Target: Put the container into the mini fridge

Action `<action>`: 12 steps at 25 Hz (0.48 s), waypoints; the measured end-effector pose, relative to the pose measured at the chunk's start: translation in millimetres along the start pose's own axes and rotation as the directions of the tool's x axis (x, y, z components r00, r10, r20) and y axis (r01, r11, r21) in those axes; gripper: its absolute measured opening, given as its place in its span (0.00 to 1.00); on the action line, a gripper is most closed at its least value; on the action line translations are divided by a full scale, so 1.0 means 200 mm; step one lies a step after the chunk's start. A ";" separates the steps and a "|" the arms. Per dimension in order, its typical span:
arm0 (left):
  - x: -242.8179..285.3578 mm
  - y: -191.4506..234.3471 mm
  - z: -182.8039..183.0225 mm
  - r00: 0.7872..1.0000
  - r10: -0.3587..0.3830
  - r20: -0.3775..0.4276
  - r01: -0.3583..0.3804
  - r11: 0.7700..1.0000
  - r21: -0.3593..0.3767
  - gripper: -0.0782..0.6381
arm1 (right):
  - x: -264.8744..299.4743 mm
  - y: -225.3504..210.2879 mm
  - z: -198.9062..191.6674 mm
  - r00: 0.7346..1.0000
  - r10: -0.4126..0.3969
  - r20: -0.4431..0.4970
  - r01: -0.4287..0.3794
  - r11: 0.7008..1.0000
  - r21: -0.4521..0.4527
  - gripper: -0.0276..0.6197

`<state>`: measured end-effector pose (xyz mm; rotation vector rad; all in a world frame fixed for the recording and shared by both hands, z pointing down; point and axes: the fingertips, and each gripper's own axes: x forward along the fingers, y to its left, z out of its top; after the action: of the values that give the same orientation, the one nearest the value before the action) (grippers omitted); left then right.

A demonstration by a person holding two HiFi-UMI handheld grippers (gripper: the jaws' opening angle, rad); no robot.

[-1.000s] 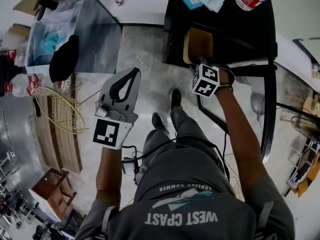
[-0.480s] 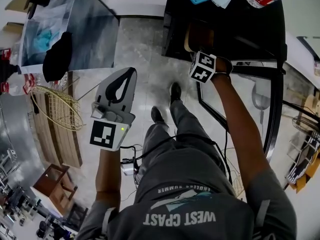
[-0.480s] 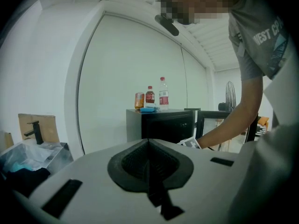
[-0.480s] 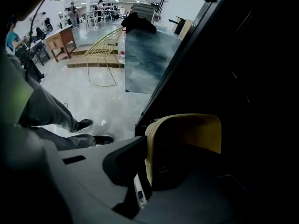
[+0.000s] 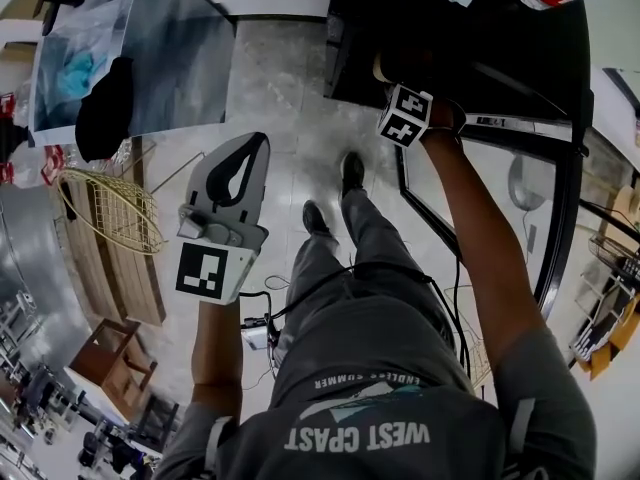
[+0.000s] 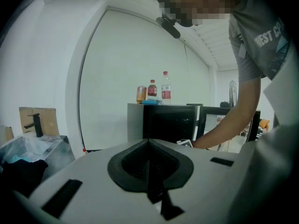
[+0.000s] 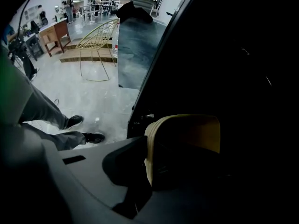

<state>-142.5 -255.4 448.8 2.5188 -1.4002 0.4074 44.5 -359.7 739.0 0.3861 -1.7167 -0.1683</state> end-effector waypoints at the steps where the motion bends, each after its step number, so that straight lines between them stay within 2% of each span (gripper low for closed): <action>1: 0.00 0.00 -0.01 1.000 0.000 -0.003 0.000 1.000 -0.003 0.13 | 0.01 -0.01 0.00 1.000 -0.009 -0.001 0.009 1.000 -0.002 0.11; 12: 0.05 0.02 -0.08 1.000 -0.003 -0.023 0.003 1.000 -0.018 0.13 | 0.11 -0.10 -0.03 0.997 -0.079 -0.005 0.079 0.997 -0.015 0.13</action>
<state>-142.9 -259.9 467.5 2.4940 -1.3853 0.4204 50.7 -385.7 754.3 0.4436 -1.6948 -0.2369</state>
